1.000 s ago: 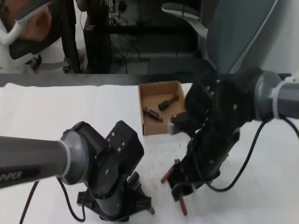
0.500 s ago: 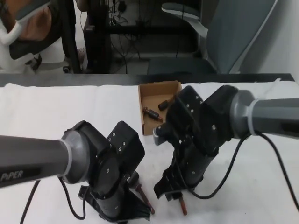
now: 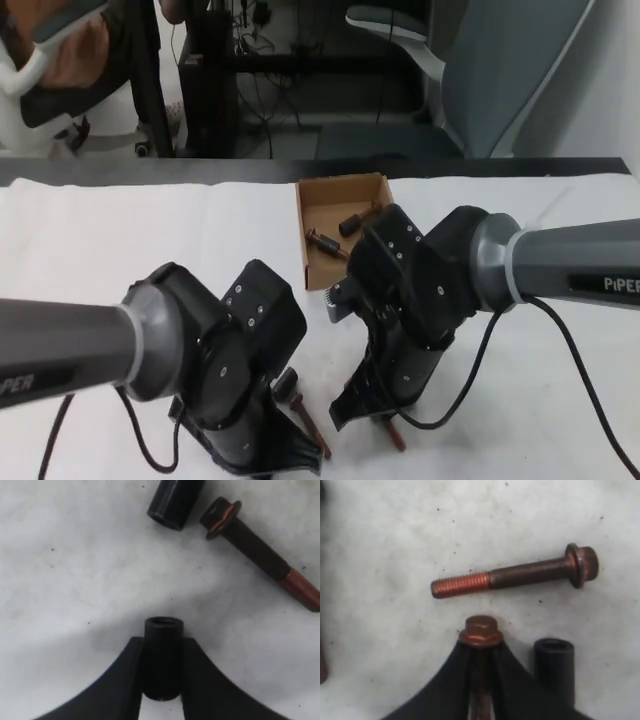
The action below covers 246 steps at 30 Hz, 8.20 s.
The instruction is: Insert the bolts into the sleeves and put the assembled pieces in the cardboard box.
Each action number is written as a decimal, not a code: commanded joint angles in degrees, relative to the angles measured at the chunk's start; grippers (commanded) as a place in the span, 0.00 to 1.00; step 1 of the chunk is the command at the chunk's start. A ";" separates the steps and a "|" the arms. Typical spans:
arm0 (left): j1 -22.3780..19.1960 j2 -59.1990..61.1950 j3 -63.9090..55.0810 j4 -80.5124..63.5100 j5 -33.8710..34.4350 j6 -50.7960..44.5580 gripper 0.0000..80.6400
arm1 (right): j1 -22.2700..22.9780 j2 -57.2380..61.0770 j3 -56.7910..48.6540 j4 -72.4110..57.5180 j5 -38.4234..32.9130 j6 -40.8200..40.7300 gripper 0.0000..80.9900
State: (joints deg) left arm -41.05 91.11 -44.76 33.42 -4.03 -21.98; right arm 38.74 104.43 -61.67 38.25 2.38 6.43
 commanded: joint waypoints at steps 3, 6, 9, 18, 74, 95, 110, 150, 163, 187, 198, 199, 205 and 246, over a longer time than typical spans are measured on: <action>-0.27 -6.68 1.22 -7.27 -2.37 1.10 0.02 | -0.17 -2.37 0.58 -2.17 -0.11 -1.78 0.01; -0.27 -13.15 5.57 -14.95 -2.41 0.98 0.02 | -0.27 -8.58 2.12 -6.92 -0.11 -1.78 0.01; -0.27 -20.22 12.88 -25.43 -2.41 0.98 0.02 | -0.56 -16.38 4.88 -10.80 0.49 -1.23 0.01; -6.17 -27.11 36.36 -80.59 4.03 7.33 0.02 | -0.55 -42.66 25.65 -44.97 -11.93 3.38 0.01; -11.57 -20.35 33.75 -92.06 1.57 10.47 0.02 | 8.31 -39.85 33.16 -68.54 -15.17 1.03 0.01; -11.57 -20.35 33.75 -98.44 -0.92 10.47 0.02 | 8.31 -39.85 33.61 -64.25 -14.03 1.31 0.01; -0.88 -19.25 20.41 -71.87 6.02 11.04 0.02 | 0.10 -50.66 25.36 -20.15 -9.03 1.57 0.67; 13.94 32.06 -40.85 -38.26 27.18 7.33 0.87 | -10.24 -5.76 5.48 -2.78 -4.49 -23.18 0.01; 11.12 20.10 -40.85 3.23 26.58 36.24 0.87 | -12.35 -26.13 11.25 -9.68 -3.20 -6.83 0.01; -1.75 30.17 -41.01 8.22 14.36 43.53 0.82 | -12.41 -49.80 28.84 -15.37 -1.84 9.89 0.01; -2.33 33.29 -41.53 9.54 7.56 40.32 0.02 | -12.41 -49.78 28.84 -15.37 -1.84 8.38 0.01; -2.40 33.38 -41.53 9.80 7.55 39.94 0.02 | -12.41 -49.78 28.84 -15.37 -1.84 8.24 0.01; -2.48 30.49 -41.77 7.21 8.52 35.27 0.02 | -12.41 -50.09 29.38 -16.10 -1.84 4.38 0.01; -10.95 -19.82 20.30 -88.10 11.77 10.34 0.02 | 5.82 -54.64 52.25 -72.53 -8.25 -0.01 0.01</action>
State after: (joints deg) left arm -51.68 71.49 -24.24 -52.40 7.33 -11.84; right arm 44.40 48.58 -8.42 -29.91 -4.65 5.77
